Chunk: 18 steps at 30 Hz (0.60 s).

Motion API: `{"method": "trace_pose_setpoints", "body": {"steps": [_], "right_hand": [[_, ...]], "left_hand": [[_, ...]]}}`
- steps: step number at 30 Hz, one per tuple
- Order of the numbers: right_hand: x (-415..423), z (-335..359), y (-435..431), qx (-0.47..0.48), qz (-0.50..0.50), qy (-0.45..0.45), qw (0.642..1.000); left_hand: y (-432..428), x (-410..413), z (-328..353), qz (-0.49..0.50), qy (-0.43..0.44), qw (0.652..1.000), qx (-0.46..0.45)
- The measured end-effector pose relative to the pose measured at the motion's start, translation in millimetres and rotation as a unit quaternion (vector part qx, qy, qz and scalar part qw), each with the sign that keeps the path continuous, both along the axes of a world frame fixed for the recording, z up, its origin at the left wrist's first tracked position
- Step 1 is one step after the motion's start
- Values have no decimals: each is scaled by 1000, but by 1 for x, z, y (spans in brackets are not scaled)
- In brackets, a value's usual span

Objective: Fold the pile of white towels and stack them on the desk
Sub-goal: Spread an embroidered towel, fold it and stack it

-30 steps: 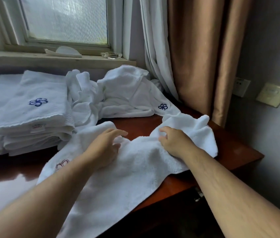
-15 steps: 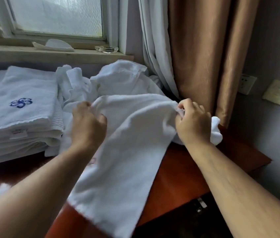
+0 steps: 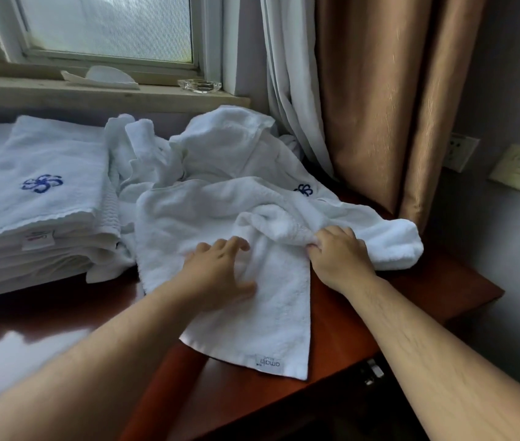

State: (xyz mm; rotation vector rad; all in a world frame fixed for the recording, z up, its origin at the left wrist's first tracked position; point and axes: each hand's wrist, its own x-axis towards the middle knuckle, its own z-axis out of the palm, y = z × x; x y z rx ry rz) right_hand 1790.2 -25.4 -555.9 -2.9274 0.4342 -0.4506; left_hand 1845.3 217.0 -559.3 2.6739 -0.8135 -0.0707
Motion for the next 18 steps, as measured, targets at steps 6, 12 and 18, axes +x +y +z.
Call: {"method": "trace_pose_setpoints", "body": {"steps": [6, 12, 18], "right_hand": [[-5, 2, 23, 58, 40, -221, 973], [3, 2, 81, 8, 245, -155, 957], [14, -24, 88, 82, 216, -5, 973]], "left_hand": [[27, -19, 5, -81, 109, 971, -196], [61, -9, 1, 337, -10, 900, -278], [69, -10, 16, 251, 286, 816, -436]]}}
